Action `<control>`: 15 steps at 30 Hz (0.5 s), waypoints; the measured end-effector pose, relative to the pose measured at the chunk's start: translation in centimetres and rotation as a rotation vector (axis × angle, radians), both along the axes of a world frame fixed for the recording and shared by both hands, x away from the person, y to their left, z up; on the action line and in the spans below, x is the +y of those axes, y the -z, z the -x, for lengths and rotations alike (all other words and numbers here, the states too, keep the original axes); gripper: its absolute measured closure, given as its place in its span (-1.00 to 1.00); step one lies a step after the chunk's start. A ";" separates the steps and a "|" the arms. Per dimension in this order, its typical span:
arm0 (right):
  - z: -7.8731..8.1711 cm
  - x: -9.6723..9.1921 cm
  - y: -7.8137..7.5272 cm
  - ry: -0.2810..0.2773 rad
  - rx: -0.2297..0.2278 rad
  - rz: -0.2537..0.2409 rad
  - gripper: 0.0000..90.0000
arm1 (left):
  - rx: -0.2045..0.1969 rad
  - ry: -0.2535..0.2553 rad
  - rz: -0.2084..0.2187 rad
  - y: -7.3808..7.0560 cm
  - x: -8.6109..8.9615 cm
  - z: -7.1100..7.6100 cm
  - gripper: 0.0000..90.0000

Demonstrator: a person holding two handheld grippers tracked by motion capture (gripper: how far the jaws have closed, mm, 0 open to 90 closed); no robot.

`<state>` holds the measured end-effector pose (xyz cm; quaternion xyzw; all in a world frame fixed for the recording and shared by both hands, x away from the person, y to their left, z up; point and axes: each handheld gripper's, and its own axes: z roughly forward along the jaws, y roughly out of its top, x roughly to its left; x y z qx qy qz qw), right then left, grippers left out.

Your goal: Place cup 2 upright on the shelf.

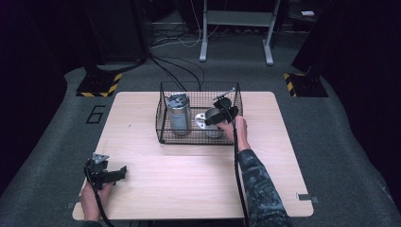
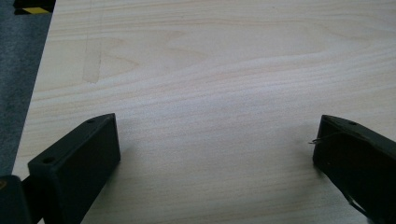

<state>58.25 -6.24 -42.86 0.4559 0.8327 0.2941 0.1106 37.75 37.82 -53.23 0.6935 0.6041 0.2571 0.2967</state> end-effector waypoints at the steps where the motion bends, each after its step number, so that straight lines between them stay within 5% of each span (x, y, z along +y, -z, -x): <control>1: 0.0 0.1 -0.1 0.004 0.005 0.001 -1.00 | 0.000 0.000 0.000 0.0 0.0 0.0 -0.99; 15: 1.4 -0.7 -2.4 -0.027 -0.060 -0.024 -0.99 | 0.000 0.001 -0.001 0.0 0.0 0.0 -0.98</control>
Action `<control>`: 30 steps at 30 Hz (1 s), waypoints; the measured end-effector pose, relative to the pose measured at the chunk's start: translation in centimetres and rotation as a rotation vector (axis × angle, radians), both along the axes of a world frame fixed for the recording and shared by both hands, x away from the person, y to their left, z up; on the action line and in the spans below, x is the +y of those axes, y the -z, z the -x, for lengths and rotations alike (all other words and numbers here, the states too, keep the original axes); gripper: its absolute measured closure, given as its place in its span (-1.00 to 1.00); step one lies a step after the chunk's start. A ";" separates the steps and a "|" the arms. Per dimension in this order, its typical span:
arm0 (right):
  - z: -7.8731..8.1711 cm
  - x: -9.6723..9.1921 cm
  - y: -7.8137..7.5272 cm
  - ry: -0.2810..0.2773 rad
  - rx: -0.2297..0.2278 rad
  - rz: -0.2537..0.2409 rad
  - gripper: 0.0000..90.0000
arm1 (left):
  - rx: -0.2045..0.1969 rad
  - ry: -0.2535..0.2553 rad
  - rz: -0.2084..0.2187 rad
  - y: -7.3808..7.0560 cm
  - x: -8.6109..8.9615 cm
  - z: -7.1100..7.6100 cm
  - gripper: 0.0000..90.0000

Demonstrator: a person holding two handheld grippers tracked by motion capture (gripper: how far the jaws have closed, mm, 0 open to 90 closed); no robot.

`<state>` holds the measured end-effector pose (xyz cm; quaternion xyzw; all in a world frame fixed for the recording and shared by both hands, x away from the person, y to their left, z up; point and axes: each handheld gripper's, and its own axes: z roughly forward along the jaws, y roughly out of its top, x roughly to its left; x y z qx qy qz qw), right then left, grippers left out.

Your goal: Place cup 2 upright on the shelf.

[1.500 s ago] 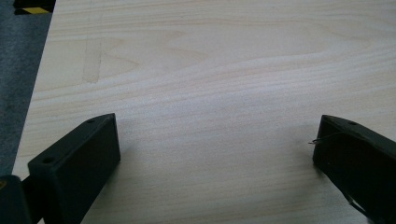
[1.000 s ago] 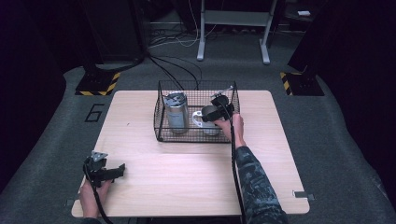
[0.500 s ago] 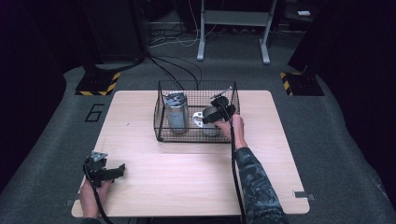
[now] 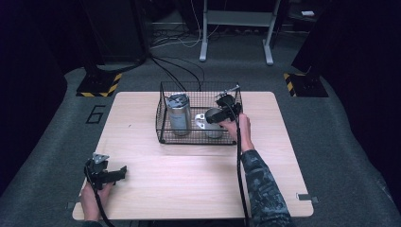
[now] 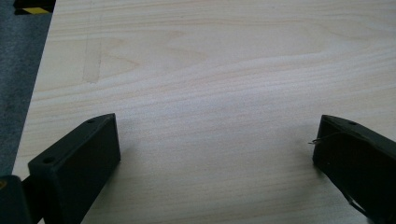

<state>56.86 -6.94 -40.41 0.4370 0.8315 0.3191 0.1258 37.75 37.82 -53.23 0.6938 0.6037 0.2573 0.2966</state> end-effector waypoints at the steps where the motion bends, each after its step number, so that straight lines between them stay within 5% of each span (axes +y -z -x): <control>1: 0.2 0.1 -0.2 -0.003 -0.008 0.005 -1.00 | -0.002 0.001 0.001 0.0 0.0 0.0 -0.98; 19: 6.2 -0.6 -5.1 -0.145 -0.125 -0.008 -1.00 | -0.002 0.001 -0.001 0.0 0.0 0.0 -0.98; 30: 10.7 -3.2 -4.9 -0.187 -0.173 -0.014 -1.00 | -0.002 0.001 -0.002 0.0 0.0 0.0 -0.98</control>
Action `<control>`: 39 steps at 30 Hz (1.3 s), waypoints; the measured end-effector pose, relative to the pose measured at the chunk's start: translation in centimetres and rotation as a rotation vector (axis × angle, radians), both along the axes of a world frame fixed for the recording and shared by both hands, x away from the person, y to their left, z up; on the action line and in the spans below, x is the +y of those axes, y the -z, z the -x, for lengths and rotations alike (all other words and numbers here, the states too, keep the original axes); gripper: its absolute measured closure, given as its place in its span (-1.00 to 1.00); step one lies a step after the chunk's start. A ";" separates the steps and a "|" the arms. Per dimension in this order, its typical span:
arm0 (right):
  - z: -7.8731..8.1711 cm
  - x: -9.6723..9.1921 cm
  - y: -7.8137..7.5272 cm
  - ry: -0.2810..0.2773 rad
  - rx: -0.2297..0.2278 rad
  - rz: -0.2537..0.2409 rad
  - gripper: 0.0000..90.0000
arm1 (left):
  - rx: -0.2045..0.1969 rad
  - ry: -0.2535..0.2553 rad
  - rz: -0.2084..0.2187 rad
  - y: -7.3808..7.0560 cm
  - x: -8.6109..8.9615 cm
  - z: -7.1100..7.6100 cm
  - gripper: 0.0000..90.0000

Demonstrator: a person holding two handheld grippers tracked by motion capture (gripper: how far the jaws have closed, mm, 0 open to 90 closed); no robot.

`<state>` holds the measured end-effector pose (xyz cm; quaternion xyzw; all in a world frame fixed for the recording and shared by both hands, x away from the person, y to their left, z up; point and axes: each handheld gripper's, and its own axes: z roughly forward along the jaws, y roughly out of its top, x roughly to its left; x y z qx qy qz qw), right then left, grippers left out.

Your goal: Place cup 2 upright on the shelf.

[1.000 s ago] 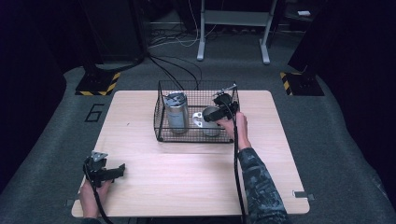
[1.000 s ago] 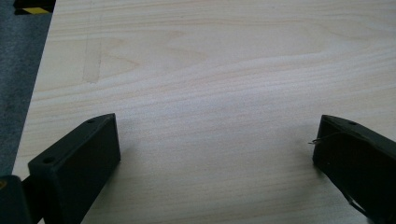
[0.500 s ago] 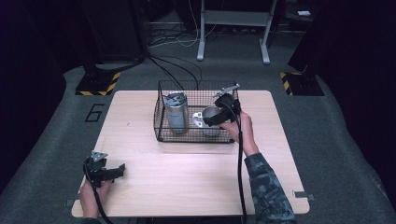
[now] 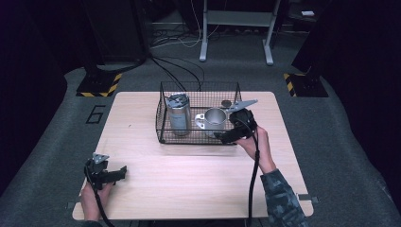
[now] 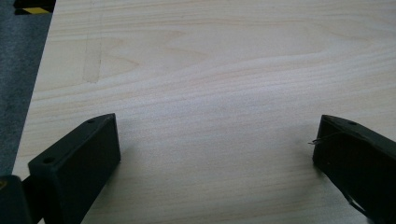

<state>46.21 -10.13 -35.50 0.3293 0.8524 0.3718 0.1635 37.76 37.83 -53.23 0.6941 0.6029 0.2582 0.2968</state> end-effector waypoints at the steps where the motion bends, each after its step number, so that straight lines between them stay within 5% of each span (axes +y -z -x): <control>1: 0.3 -0.4 0.2 0.007 -0.004 0.003 -1.00 | 0.000 0.000 0.000 0.0 0.0 0.0 -0.98; 11: 3.0 -5.9 3.4 0.098 0.013 0.021 -1.00 | 0.000 0.000 0.000 0.0 0.0 0.0 -0.98; 32: 9.1 -15.6 14.8 0.360 0.141 -0.006 -1.00 | 0.001 0.000 0.000 0.0 0.0 0.0 -0.98; 39: 11.2 -17.4 17.0 0.394 0.102 -0.002 -1.00 | 0.001 -0.001 0.000 0.0 0.0 0.0 -0.99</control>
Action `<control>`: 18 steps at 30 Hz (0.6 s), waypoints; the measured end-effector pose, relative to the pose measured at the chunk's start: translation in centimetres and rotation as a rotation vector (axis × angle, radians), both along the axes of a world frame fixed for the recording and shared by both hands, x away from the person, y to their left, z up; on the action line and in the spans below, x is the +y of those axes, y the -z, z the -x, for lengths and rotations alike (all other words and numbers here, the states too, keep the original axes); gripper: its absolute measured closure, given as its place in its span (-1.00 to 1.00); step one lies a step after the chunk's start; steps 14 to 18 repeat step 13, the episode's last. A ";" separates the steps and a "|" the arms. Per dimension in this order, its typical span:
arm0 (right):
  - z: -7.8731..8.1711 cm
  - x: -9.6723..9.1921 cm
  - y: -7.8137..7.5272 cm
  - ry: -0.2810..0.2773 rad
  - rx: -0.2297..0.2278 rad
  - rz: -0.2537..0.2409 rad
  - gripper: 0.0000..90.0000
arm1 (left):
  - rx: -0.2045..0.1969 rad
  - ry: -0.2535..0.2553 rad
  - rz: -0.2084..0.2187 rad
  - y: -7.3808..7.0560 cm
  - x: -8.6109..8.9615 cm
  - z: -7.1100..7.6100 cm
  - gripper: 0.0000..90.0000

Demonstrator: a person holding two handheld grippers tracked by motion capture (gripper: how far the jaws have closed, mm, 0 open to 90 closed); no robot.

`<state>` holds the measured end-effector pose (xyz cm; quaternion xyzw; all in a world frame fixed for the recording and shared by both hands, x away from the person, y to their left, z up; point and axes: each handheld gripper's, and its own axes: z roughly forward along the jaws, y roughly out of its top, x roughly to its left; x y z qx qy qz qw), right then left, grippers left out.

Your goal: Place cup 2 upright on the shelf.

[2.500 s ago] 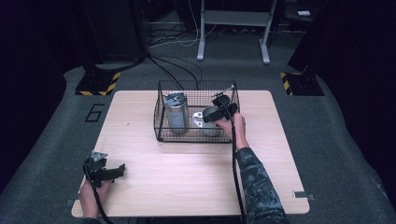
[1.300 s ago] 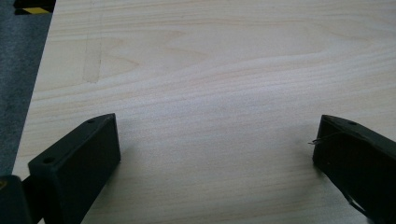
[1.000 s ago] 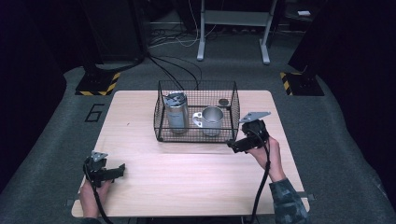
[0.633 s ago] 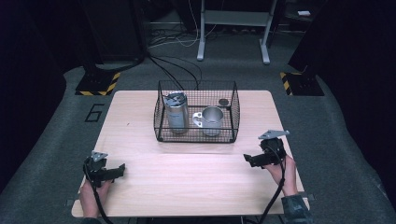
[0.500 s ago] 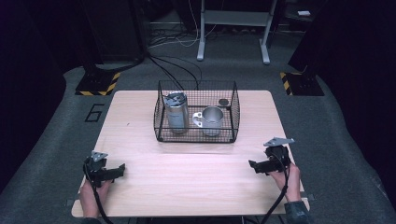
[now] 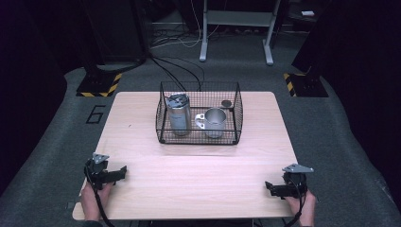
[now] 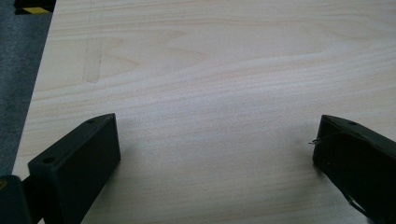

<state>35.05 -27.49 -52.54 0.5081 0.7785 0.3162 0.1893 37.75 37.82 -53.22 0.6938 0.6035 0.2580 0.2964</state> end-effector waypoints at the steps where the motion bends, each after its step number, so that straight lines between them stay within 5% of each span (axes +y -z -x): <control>1: 0.2 -0.1 0.1 0.006 -0.011 -0.004 -1.00 | 0.000 0.000 0.000 0.0 0.0 0.0 -0.99; 6: 0.6 0.1 0.5 0.015 -0.050 0.002 -1.00 | 0.000 -0.001 0.000 0.0 0.0 0.0 -0.99; 18: 0.5 0.0 0.5 0.009 -0.051 0.004 -1.00 | 0.000 -0.001 0.000 0.0 0.0 0.0 -0.99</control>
